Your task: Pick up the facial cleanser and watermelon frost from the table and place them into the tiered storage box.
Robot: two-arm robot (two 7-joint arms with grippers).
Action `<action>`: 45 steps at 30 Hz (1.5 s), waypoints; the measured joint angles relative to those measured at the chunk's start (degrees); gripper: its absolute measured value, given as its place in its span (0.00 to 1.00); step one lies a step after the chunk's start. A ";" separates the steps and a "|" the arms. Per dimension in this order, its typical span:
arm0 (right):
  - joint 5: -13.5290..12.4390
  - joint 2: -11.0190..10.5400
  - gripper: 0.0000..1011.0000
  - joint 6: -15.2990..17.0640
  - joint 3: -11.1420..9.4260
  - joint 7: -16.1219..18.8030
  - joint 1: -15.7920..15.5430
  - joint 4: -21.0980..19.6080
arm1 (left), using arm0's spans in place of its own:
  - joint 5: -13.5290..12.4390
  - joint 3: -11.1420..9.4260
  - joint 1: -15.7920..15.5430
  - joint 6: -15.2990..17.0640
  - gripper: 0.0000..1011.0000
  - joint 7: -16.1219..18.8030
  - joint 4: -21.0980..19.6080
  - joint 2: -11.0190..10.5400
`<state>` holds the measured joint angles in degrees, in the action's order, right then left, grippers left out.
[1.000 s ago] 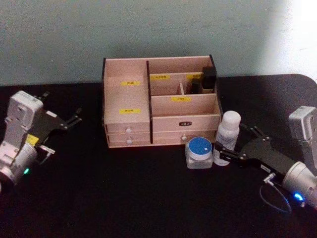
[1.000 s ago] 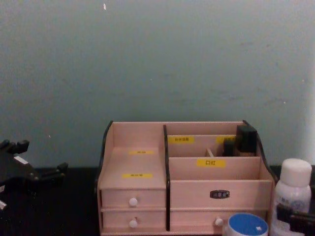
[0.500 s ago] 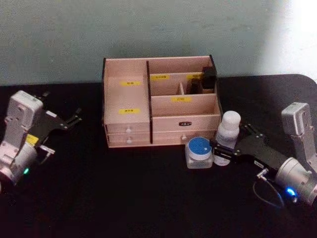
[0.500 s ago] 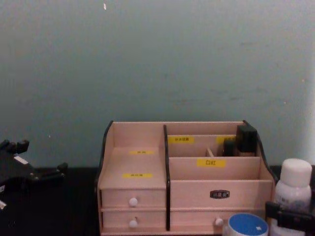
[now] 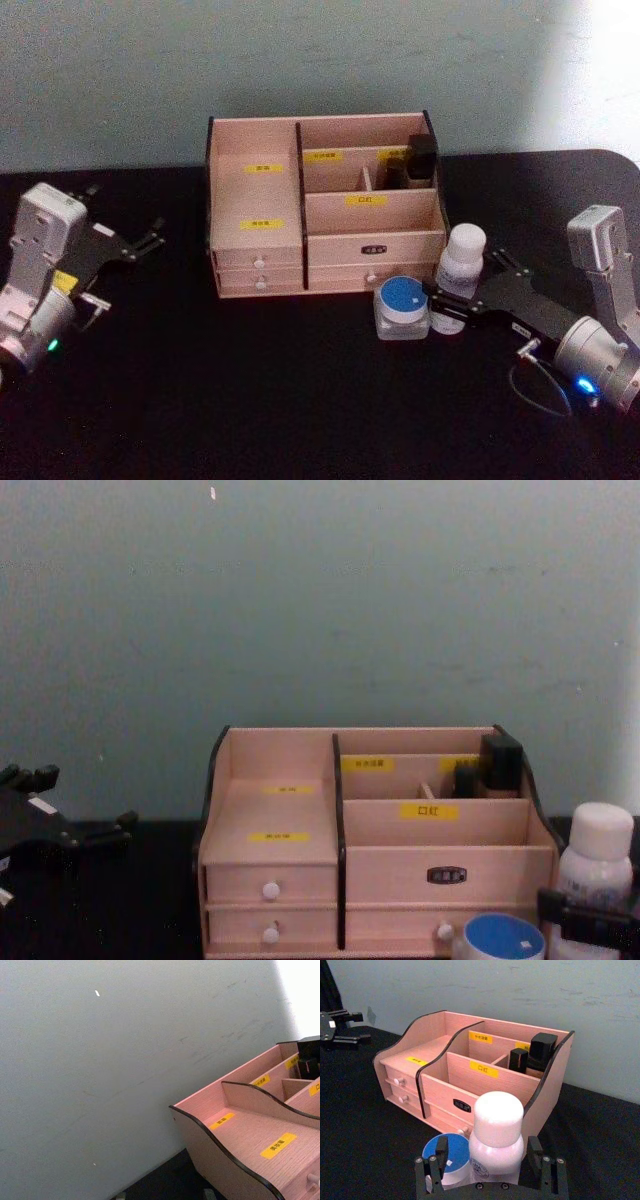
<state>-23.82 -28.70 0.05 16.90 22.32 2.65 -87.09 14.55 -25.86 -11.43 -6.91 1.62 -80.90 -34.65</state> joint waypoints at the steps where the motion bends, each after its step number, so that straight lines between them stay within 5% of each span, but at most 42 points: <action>1: -0.01 -0.01 0.99 0.00 0.00 -0.01 0.00 -0.01 | 0.00 0.00 0.00 0.00 0.99 0.00 0.00 0.00; 8: -0.07 -0.06 0.93 -0.03 0.03 -0.04 -0.03 -0.08 | 0.00 0.00 0.00 0.00 0.99 0.00 0.00 0.00; 19: -0.12 -0.12 0.61 -0.08 0.07 -0.09 -0.08 -0.14 | 0.00 0.00 0.00 0.00 0.99 0.00 0.00 0.00; 34: -0.16 -0.15 0.59 -0.11 -0.01 -0.09 -0.13 -0.24 | 0.00 0.00 0.00 0.00 0.99 0.00 0.00 0.00; 45: -2.06 -2.38 0.59 1.30 -3.61 1.25 -3.05 -7.03 | 0.00 0.00 0.00 0.00 0.99 0.00 0.00 0.00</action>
<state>-25.88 -31.08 1.34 13.29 23.57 -0.40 -94.12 14.55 -25.87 -11.43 -6.91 1.62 -80.90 -34.65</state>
